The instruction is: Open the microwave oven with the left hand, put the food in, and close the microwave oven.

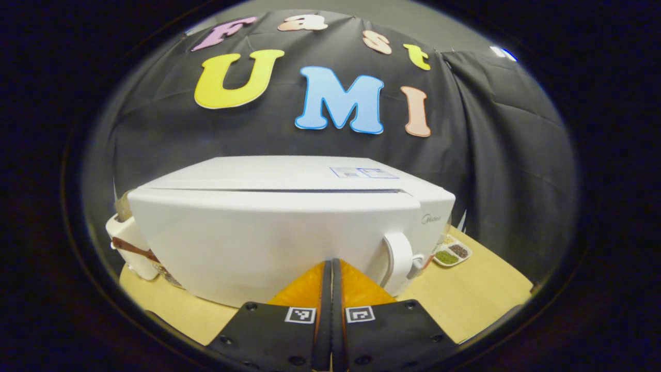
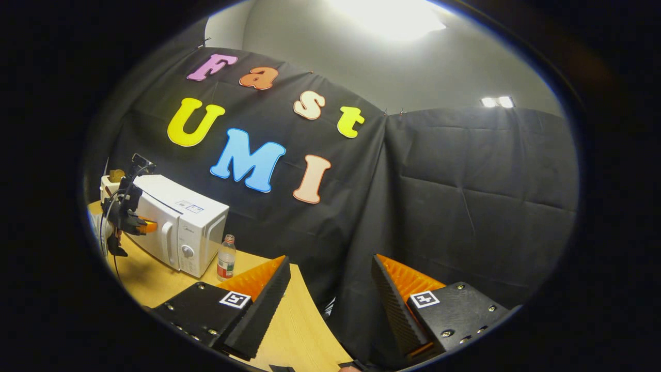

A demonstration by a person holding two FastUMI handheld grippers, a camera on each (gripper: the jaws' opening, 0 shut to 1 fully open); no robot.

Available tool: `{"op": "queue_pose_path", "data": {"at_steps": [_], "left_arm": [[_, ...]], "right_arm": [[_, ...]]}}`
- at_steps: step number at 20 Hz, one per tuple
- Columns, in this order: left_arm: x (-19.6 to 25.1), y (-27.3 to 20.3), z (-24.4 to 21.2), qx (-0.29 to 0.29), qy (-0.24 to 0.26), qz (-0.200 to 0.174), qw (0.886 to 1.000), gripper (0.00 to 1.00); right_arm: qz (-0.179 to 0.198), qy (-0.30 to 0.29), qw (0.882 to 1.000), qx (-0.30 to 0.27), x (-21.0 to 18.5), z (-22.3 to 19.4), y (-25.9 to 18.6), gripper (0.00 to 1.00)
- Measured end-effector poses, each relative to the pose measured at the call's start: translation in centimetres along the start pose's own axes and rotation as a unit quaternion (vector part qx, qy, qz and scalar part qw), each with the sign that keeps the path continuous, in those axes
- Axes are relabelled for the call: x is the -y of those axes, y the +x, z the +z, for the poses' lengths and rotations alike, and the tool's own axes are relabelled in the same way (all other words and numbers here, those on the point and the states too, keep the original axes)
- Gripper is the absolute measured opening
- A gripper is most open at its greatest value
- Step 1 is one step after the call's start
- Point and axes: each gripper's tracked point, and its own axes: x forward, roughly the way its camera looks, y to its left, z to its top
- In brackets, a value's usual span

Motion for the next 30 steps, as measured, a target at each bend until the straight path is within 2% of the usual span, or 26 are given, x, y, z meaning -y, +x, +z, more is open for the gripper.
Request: {"op": "queue_pose_path", "data": {"at_steps": [3,5,9,11,13,15,19,24,27,29,30], "left_arm": [[0.1,0.3,-0.4,-0.001,-0.016,0.005,1.0,0.07],[0.0,1.2,0.0,0.003,-0.008,0.013,1.0,0.07],[0.2,-0.7,0.0,-0.024,-0.024,0.025,0.999,0.07],[1.4,-4.5,1.4,0.007,-0.043,0.021,0.999,0.07],[2.1,-9.9,2.5,0.041,-0.04,0.026,0.998,0.07],[2.4,-15.7,3.6,0.083,-0.011,0.049,0.995,0.07],[3.3,-26.6,4.8,0.118,0.067,0.108,0.985,0.07],[6.1,-36.1,7.3,0.151,0.084,0.146,0.974,0.07],[7.7,-39.1,8.5,0.174,0.105,0.147,0.968,0.09],[8.7,-39.8,8.2,0.169,0.112,0.137,0.97,0.15],[9.0,-40.0,8.4,0.173,0.112,0.131,0.97,0.29]], "right_arm": [[0.005,0.002,1.0,-0.006,0.1,-0.5,0.0,0.96],[0.014,0.006,1.0,-0.01,-0.4,-0.4,0.1,0.96],[0.053,0.006,0.998,0.024,-2.7,2.0,-0.2,0.96],[0.085,0.017,0.995,0.041,-4.1,3.1,-0.5,0.96],[0.12,0.056,0.99,0.05,-5.6,4.1,-1.2,0.96],[0.161,0.088,0.981,0.056,-7.1,4.3,-2.2,0.96],[0.248,0.111,0.96,0.064,-10.3,4.2,-5.2,0.97],[0.289,0.135,0.945,0.079,-12.0,4.8,-7.6,0.96],[0.288,0.148,0.943,0.076,-12.9,5.4,-7.6,0.96],[0.296,0.163,0.938,0.076,-13.3,5.9,-8.0,0.97],[0.291,0.163,0.939,0.082,-13.1,6.3,-8.0,0.97]]}}
